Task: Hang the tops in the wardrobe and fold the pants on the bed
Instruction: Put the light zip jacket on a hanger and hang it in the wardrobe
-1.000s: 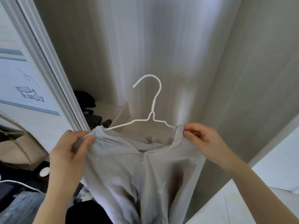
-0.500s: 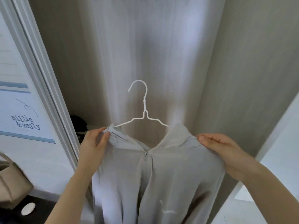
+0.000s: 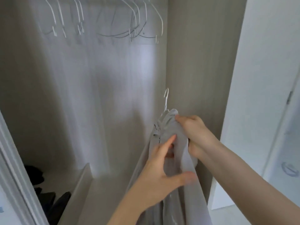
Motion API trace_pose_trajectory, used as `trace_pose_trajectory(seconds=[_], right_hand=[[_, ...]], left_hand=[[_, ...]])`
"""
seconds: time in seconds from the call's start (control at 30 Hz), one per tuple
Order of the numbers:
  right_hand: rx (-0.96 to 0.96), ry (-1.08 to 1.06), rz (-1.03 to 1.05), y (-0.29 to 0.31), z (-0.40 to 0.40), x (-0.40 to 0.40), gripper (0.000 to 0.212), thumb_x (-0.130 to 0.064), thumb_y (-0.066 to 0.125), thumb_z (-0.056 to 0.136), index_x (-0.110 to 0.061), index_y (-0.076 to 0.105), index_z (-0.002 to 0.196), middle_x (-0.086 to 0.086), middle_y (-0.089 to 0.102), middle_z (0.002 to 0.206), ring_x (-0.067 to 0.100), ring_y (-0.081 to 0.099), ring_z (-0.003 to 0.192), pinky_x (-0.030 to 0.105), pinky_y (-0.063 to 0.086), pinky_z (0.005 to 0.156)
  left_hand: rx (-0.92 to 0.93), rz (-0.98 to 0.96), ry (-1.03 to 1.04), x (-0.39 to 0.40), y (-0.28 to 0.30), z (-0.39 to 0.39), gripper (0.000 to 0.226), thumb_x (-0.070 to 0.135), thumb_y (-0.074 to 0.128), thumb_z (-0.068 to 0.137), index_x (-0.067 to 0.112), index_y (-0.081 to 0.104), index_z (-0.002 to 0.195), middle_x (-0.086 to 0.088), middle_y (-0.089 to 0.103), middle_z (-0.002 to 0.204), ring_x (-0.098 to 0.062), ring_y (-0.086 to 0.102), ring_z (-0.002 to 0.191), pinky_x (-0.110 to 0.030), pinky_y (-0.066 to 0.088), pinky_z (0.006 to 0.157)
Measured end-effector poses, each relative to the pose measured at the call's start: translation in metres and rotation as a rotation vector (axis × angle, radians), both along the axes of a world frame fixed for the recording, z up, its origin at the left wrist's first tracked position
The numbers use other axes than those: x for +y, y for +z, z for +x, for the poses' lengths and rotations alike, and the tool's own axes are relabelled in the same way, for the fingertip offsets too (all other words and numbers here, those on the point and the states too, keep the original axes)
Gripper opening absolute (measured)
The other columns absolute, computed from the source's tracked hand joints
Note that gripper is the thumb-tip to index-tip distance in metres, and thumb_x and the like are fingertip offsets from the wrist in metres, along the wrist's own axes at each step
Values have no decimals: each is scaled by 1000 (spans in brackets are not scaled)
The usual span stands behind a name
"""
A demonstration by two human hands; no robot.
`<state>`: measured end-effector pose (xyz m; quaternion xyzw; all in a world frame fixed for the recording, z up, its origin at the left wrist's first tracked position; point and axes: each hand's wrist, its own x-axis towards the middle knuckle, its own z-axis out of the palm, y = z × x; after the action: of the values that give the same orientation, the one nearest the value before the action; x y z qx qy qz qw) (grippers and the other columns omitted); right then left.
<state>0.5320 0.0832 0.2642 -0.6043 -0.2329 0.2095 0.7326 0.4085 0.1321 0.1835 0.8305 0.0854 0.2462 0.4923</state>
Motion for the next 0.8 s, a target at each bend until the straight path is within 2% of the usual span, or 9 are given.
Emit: trace_pose_trajectory(seconds=[0.07,0.13,0.2,0.27,0.33,0.37,0.47,0.6,0.8], right_hand=[[11,-39,49,10,-6,9,33,-11,47,99,-2,50,68,12,52,60,24,53,50,24,45,41],[-5,-54,88,20,-10,19,31,-12,45,100,-1,50,72,11,51,62,23,53,50,24,44,44],[-68,-73,106,34,-9,27,26,-16,44,100,1,53,83,13,52,71,24,54,57,30,47,54],[-136,-104,126,53,-4,34,25,-21,42,99,0,54,91,14,49,80,26,52,69,38,47,63],[-191,-129,176,72,4,40,18,-19,41,98,-6,50,89,12,44,81,26,46,72,39,41,63],[-218,-142,201,81,8,43,14,-17,40,97,-9,47,87,10,41,79,25,42,72,38,38,63],[-304,-217,258,110,21,52,19,-15,38,97,-12,38,77,6,35,73,22,38,73,35,35,64],[-388,-313,296,148,39,64,26,-15,37,97,-15,34,71,5,38,75,21,42,75,35,40,68],[-630,-468,197,212,65,81,27,-5,36,94,-12,36,68,3,40,75,19,41,82,29,37,70]], left_hand=[[57,130,112,-9,6,8,124,64,78,56,56,-7,147,32,20,135,5,35,127,-26,40,102],[30,213,252,-10,5,19,121,49,80,67,54,-13,145,28,18,134,-3,42,122,-27,46,94],[-30,190,347,-3,1,29,100,35,71,82,44,-1,151,23,25,141,-7,43,125,-27,45,98],[-45,154,438,12,-2,36,69,27,62,88,31,26,147,14,46,137,-13,52,119,-30,48,97],[-70,173,491,28,-1,41,29,19,58,88,23,49,115,4,62,102,-18,61,88,-33,54,76],[-94,183,506,35,1,43,13,14,56,88,22,50,97,3,59,84,-17,57,72,-30,51,63],[-169,208,513,56,22,56,24,8,53,90,21,46,71,2,51,63,-15,46,54,-22,35,49],[-243,201,465,77,61,82,13,11,57,92,7,59,80,-3,58,68,-22,54,63,-31,42,57],[-310,268,420,103,117,124,14,17,59,92,4,65,95,-13,67,84,-33,62,78,-39,50,66]])
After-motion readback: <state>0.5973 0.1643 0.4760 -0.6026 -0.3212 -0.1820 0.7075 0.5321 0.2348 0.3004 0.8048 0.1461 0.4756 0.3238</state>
